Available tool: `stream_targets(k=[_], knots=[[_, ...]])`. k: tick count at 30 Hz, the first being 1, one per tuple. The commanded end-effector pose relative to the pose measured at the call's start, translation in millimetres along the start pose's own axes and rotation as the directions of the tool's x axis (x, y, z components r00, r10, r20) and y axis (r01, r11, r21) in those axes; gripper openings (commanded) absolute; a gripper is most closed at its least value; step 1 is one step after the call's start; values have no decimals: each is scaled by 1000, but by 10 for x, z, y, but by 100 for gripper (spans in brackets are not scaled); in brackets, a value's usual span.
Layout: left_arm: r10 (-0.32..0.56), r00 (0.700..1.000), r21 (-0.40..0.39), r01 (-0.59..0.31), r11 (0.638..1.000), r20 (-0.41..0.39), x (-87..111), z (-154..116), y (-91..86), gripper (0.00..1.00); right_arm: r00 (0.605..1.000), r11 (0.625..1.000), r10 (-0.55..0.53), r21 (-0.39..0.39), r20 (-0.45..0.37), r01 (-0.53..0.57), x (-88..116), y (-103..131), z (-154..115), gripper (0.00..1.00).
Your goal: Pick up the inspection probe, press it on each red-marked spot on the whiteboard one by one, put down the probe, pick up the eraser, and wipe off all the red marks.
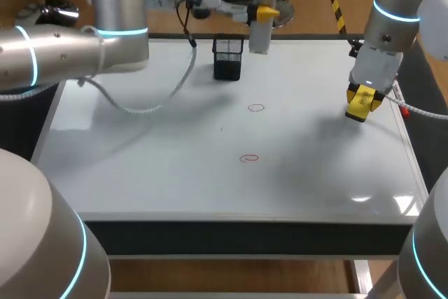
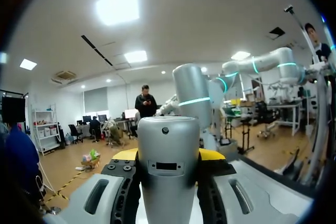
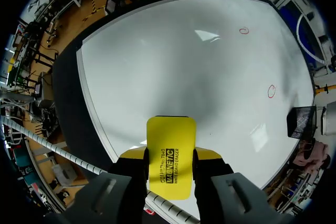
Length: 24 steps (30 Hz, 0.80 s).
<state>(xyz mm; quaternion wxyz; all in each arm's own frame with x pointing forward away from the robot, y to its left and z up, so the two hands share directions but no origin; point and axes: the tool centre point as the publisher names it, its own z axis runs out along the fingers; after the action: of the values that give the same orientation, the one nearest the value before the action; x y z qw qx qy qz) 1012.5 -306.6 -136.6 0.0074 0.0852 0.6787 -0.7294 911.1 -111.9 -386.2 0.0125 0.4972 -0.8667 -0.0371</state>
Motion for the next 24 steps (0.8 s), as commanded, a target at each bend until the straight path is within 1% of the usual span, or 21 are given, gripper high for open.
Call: stream_targets(k=[1,2,4,7,11,15,20,22,24], knots=[[-4,999,-11,4,1000,-35,-237,37,-122,0,1000,1000,-2,1,-3,2,1,-6,-7,0],[-9,999,1,9,1000,-43,-282,42,-154,0,1000,1000,-2,1,-3,2,1,-6,-7,0],[6,999,-13,-6,1000,-48,-403,51,-187,0,1000,1000,-2,1,-3,2,1,-6,-7,0],[8,999,-4,-8,1000,-49,-527,67,-229,0,1000,1000,-2,1,-3,2,1,-6,-7,0],[10,999,-4,-11,1000,-50,-713,86,-231,0,1000,1000,-2,1,-3,2,1,-6,-7,0],[-12,999,3,13,1000,-44,-911,87,-191,0,1000,1000,-2,1,-3,2,1,-6,-7,0],[-30,999,26,30,999,-30,-1041,78,-177,0,1000,1000,-2,1,-3,2,1,-6,-7,0],[-35,999,44,36,998,-25,-1069,74,-167,0,1000,1000,-2,1,-3,2,1,-6,-7,0],[-36,999,45,37,998,-20,-1085,72,-156,0,1000,1000,-2,1,-3,2,1,-6,-7,0]])
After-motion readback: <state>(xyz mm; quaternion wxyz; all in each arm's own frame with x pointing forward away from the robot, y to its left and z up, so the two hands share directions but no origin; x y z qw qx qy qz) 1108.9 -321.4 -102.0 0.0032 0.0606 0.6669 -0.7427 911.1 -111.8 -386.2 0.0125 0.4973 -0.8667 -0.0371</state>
